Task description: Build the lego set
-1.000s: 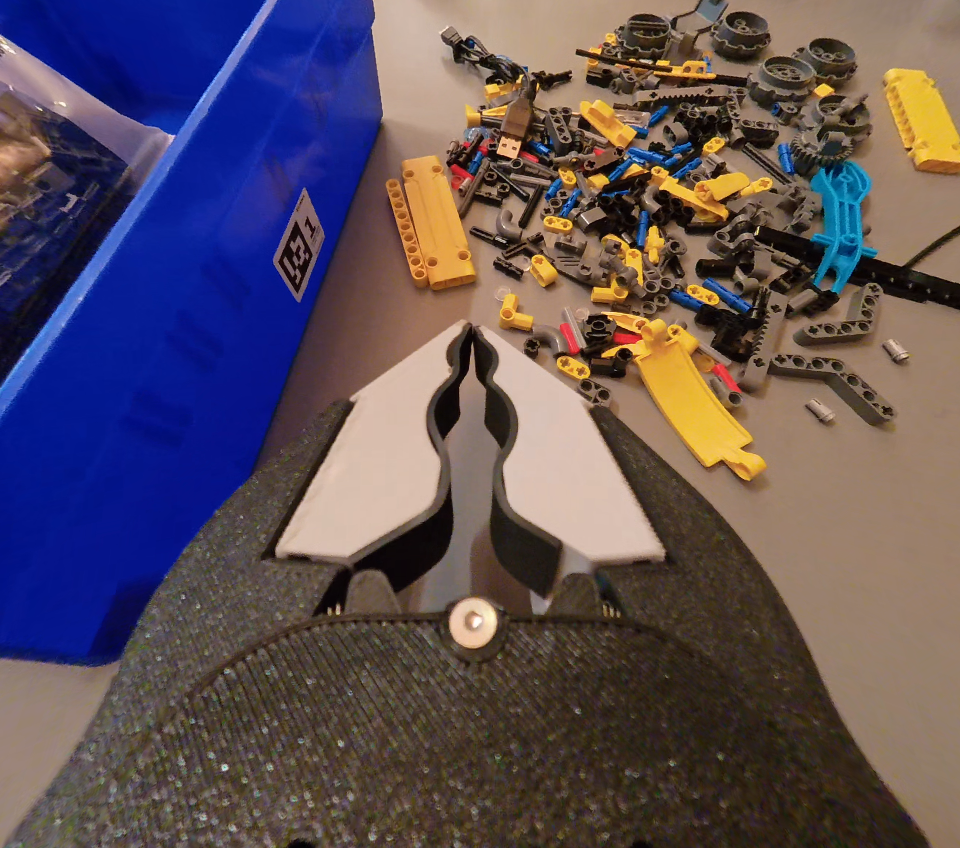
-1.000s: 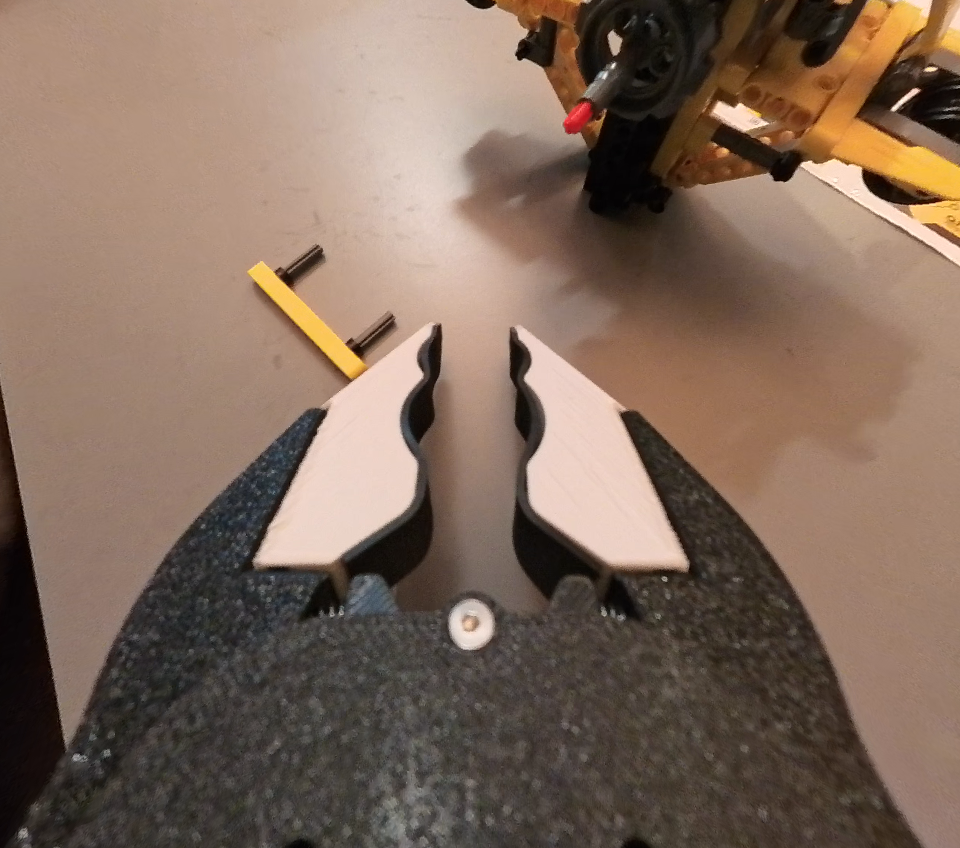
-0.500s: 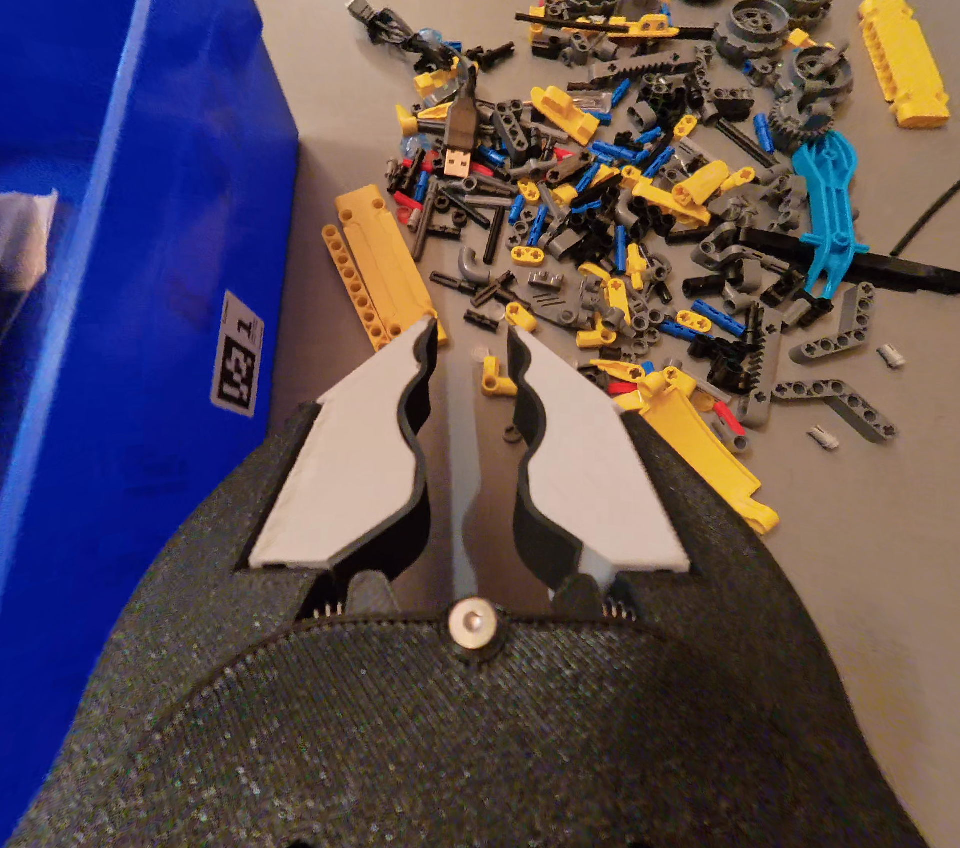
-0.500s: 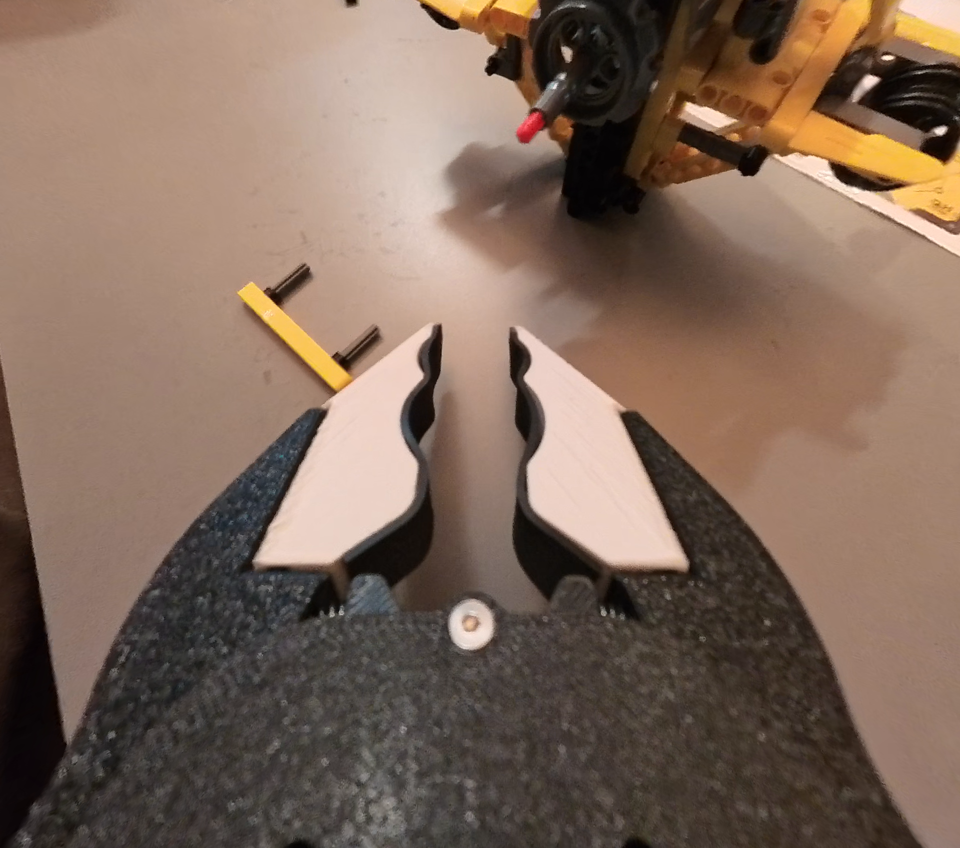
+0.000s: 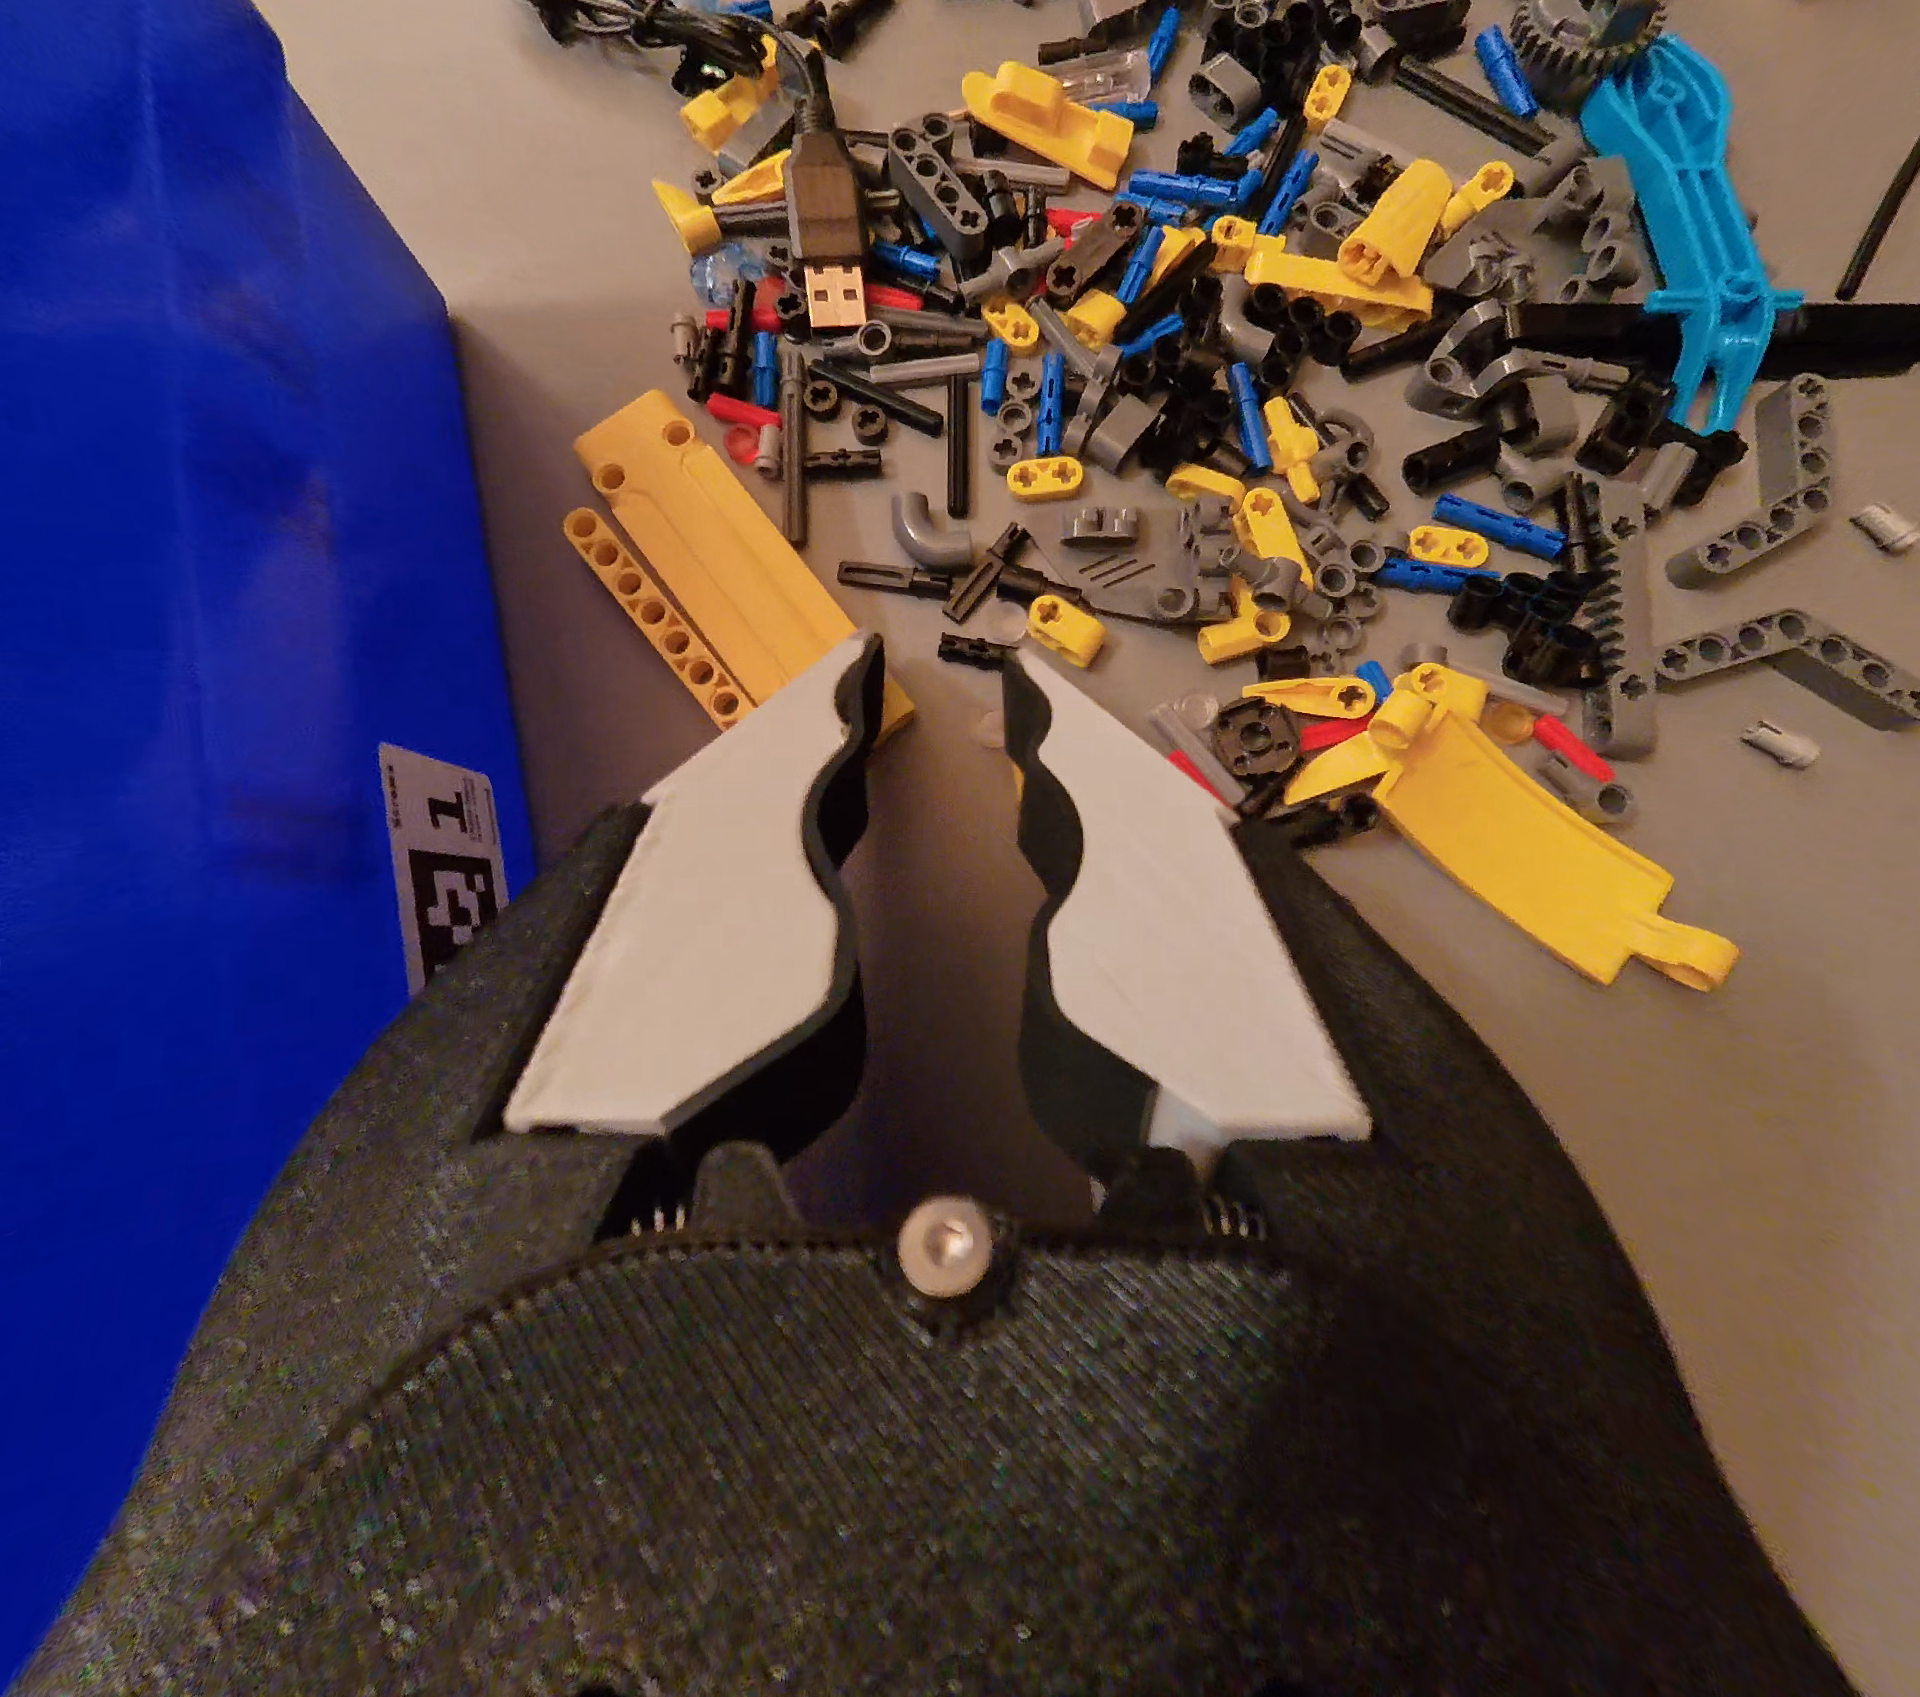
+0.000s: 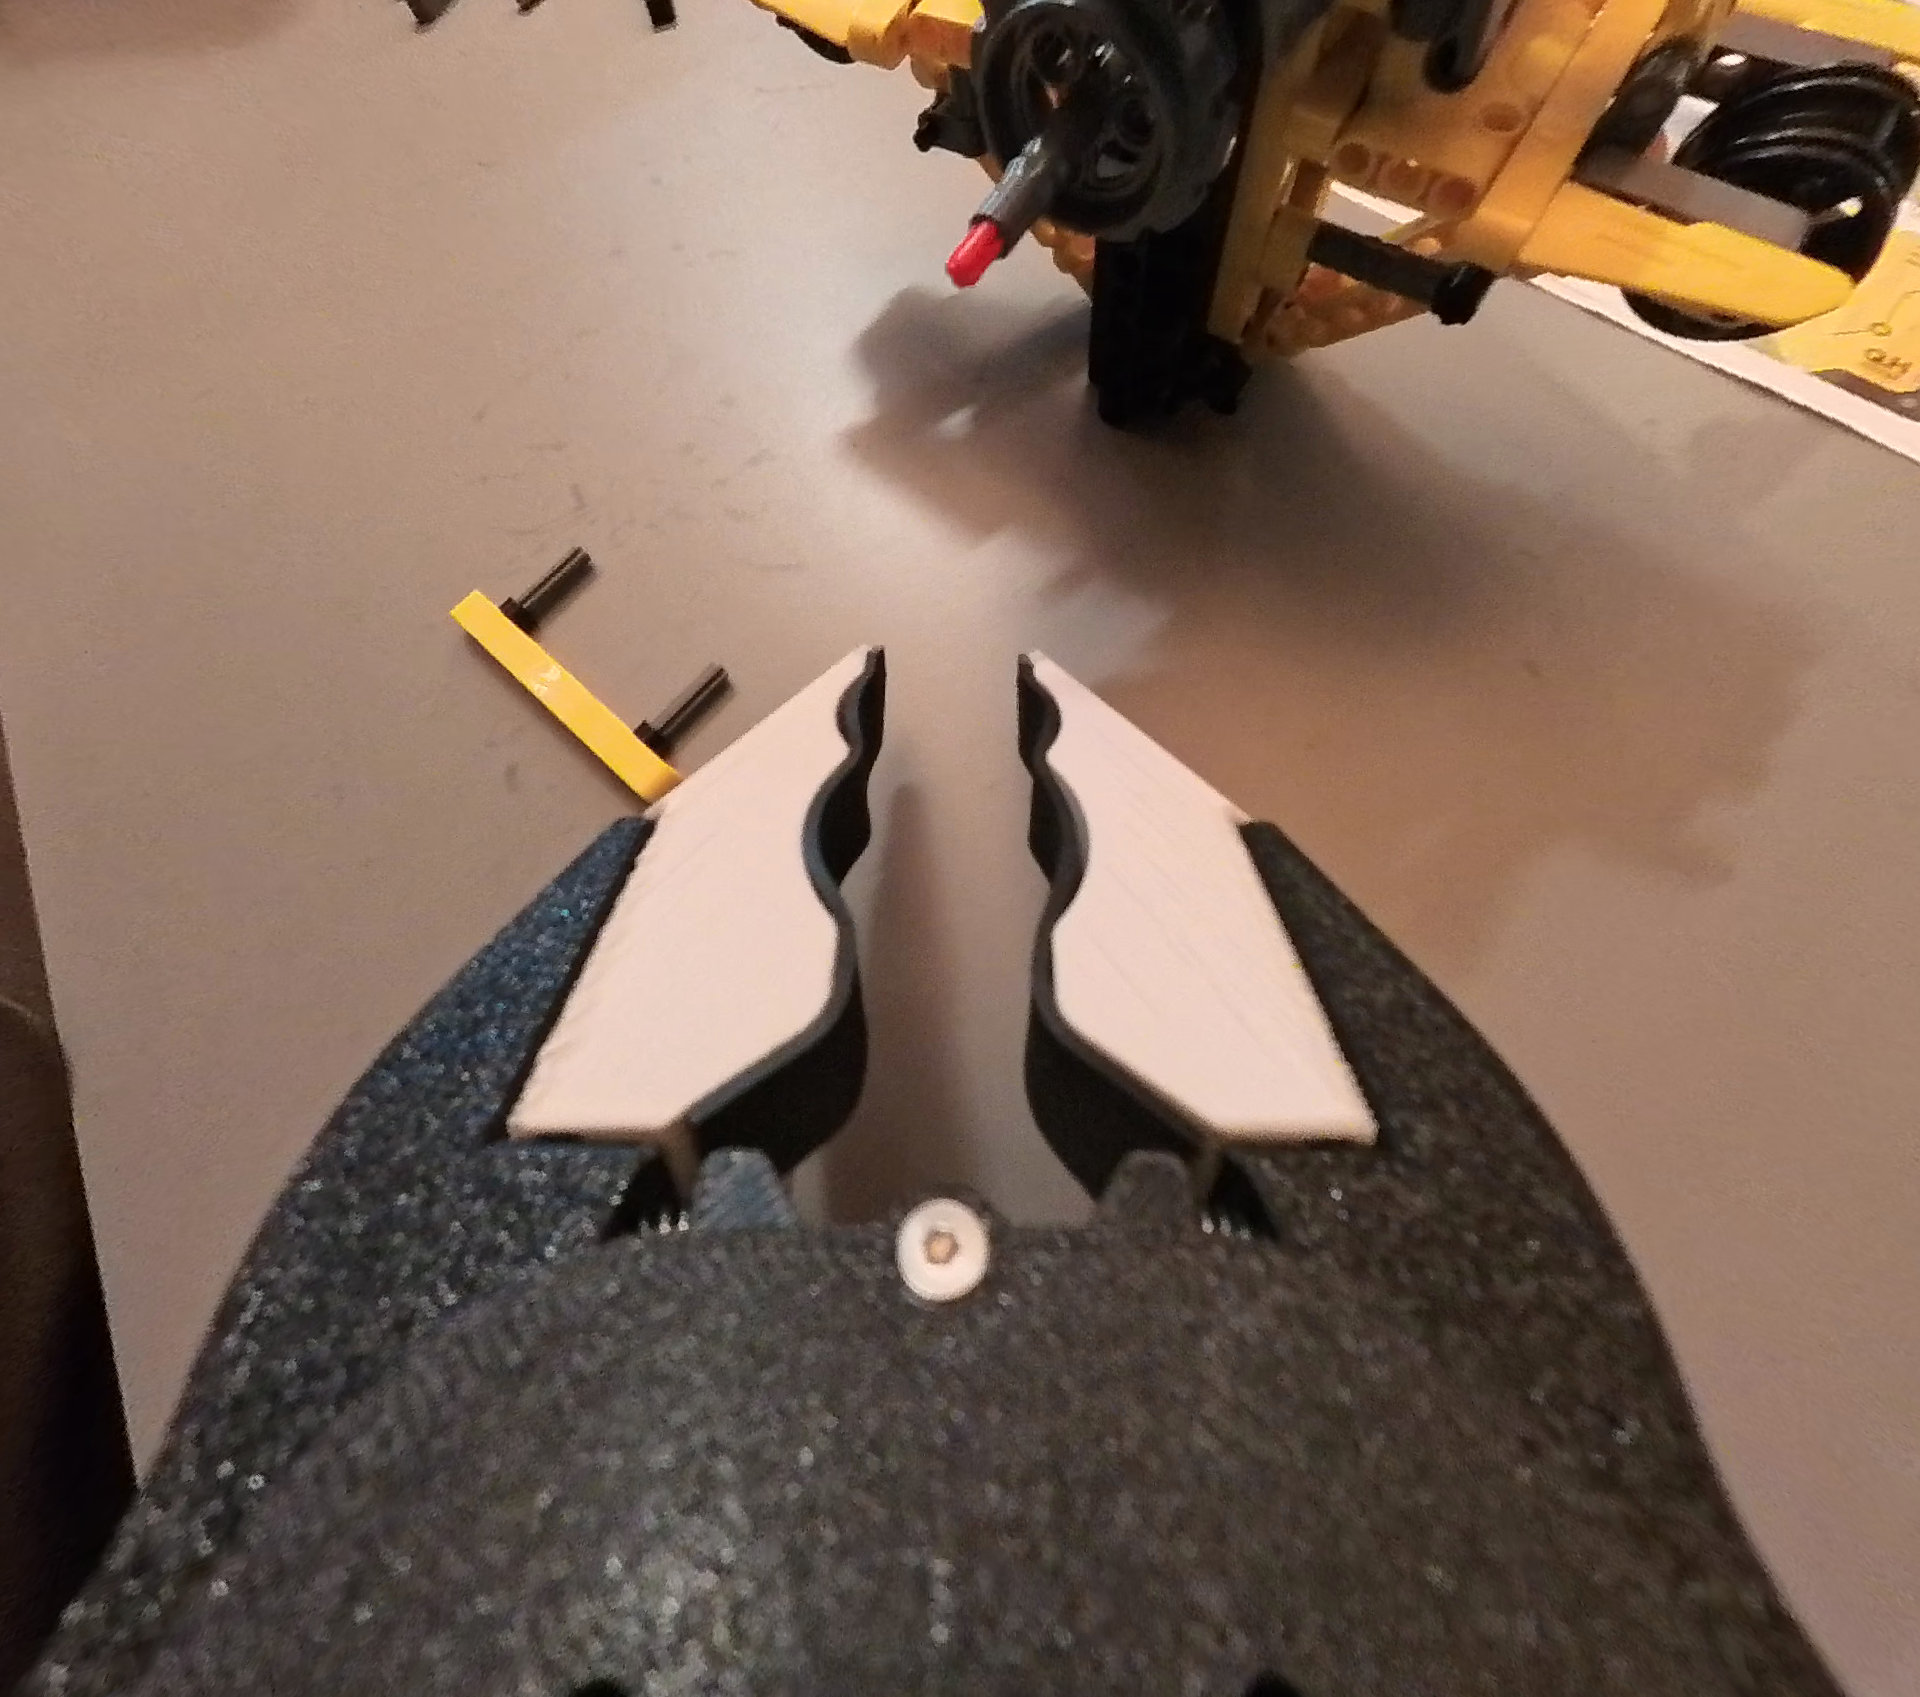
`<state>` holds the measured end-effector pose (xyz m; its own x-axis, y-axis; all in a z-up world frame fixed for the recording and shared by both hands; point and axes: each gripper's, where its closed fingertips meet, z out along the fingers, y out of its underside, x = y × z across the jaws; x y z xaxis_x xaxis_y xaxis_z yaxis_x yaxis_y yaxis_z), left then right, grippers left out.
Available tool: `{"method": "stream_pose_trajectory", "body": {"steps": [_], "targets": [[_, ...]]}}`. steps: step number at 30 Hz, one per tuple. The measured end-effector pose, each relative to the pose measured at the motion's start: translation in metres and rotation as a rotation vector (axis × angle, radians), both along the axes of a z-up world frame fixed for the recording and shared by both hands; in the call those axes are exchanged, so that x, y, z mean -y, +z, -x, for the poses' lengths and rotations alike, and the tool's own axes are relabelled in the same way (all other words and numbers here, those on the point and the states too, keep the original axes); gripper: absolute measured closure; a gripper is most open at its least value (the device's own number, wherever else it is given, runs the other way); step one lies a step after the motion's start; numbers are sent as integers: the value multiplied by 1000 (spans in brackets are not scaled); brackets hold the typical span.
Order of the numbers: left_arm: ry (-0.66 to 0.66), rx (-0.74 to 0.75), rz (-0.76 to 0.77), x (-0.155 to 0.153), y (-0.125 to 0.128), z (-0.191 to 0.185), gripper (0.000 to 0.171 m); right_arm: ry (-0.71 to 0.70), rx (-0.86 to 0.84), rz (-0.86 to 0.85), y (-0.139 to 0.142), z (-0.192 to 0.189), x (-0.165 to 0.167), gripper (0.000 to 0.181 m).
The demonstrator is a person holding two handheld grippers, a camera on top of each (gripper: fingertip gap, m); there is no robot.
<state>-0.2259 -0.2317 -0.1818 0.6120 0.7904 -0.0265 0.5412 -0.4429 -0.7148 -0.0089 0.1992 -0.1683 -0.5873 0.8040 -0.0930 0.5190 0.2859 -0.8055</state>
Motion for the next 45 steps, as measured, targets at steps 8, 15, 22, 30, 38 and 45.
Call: {"method": "stream_pose_trajectory", "body": {"steps": [8,15,22,30,38,45], "targets": [[-26,-55,10,-3,1,3,151,3,5,8,0,0,0,157],[-61,-74,32,-8,3,-3,153,7,2,-13,-1,-1,1,157],[-55,-43,10,-8,-3,-3,152,10,1,-18,-2,-1,2,157],[-43,-35,15,-5,-4,0,148,18,4,-23,-3,-2,3,157],[-48,-60,53,-5,-1,-1,147,21,0,-26,-2,-2,3,157],[-39,-43,4,-4,1,-1,152,26,-4,-34,-3,-2,4,157]]}}
